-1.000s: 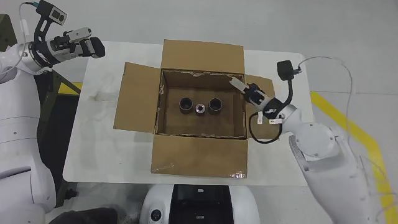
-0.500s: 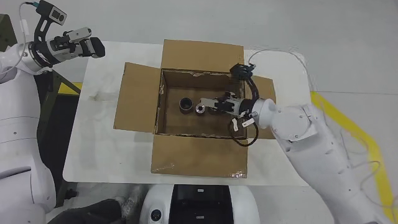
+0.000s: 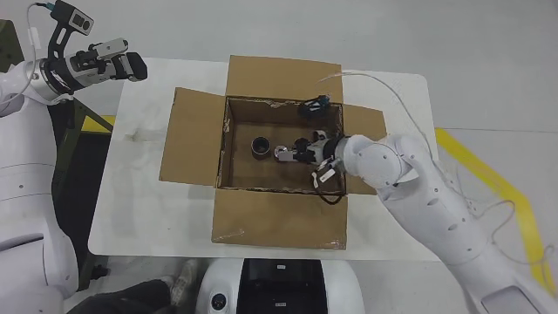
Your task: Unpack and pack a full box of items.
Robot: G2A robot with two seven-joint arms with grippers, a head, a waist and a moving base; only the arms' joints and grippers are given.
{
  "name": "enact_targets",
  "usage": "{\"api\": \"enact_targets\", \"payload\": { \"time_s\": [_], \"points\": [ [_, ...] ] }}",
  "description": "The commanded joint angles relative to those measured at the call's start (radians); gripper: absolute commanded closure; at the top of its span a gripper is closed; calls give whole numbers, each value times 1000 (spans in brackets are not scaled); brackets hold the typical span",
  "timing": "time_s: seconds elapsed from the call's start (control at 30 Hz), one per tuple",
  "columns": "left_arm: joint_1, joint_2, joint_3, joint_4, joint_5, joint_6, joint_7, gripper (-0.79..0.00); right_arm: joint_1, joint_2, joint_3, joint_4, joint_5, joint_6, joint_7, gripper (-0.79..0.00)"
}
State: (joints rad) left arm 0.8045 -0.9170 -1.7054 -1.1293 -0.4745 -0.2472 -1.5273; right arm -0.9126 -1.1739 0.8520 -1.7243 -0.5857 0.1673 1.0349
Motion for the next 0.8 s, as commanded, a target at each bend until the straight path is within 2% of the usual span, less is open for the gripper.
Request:
{"api": "enact_targets", "payload": {
  "time_s": [0.0, 0.23, 0.77],
  "points": [
    [0, 0, 0, 0, 0, 0, 0, -785, 16, -4, -10, 13, 6, -6, 4, -785],
    [0, 0, 0, 0, 0, 0, 0, -785, 57, -17, -63, 58, -79, -46, -6, -785],
    [0, 0, 0, 0, 0, 0, 0, -785, 57, -17, -63, 58, -79, -46, -6, -785]
  ]
}}
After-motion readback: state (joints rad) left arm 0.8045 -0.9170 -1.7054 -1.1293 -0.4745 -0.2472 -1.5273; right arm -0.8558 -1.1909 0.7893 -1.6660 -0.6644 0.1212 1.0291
